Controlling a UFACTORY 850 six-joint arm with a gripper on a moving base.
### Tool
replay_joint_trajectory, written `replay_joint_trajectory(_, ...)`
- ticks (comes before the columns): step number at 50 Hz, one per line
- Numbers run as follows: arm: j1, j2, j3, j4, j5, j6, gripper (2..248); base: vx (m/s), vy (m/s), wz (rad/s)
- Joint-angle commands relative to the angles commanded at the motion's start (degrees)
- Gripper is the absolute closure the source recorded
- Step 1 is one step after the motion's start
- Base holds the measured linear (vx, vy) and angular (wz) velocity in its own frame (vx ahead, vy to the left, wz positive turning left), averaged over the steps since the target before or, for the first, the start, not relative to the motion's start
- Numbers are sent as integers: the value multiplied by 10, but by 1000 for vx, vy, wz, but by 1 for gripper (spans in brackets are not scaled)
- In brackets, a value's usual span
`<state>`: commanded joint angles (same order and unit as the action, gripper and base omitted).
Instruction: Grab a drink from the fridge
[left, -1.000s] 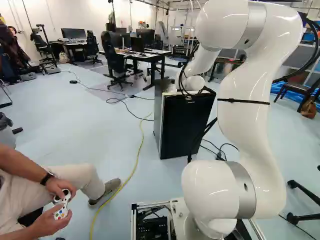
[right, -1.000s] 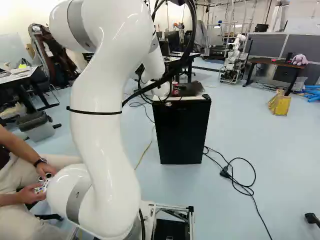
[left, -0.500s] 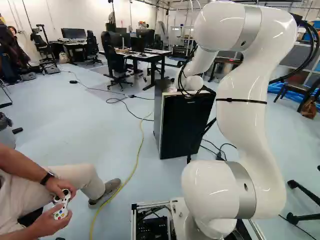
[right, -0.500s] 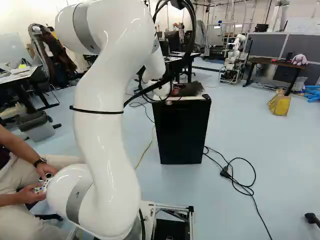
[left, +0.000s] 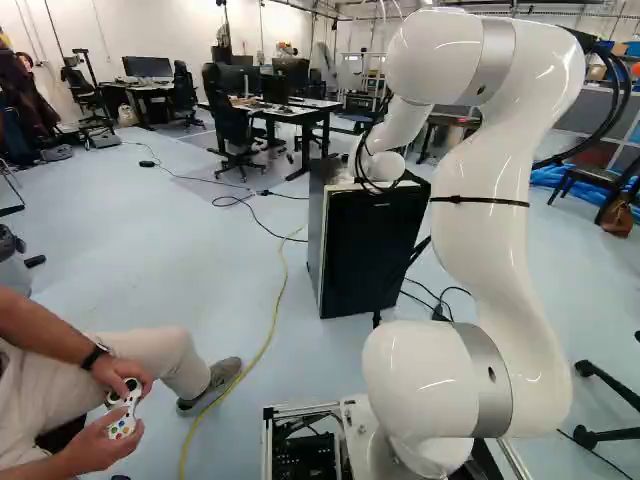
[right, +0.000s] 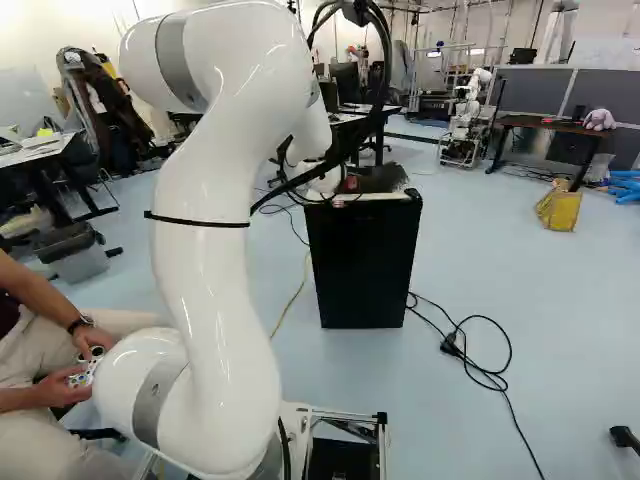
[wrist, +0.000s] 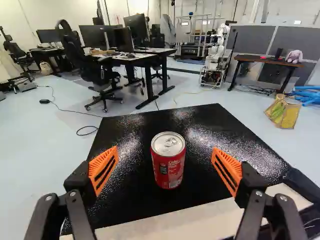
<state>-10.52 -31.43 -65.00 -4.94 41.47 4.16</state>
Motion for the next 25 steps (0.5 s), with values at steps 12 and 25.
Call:
replay_joint_trajectory(12, 0, -14, -3, 0, 8, 0, 3, 0, 0, 0)
replay_joint_trajectory(25, 0, -29, -5, 0, 17, 0, 3, 0, 0, 0)
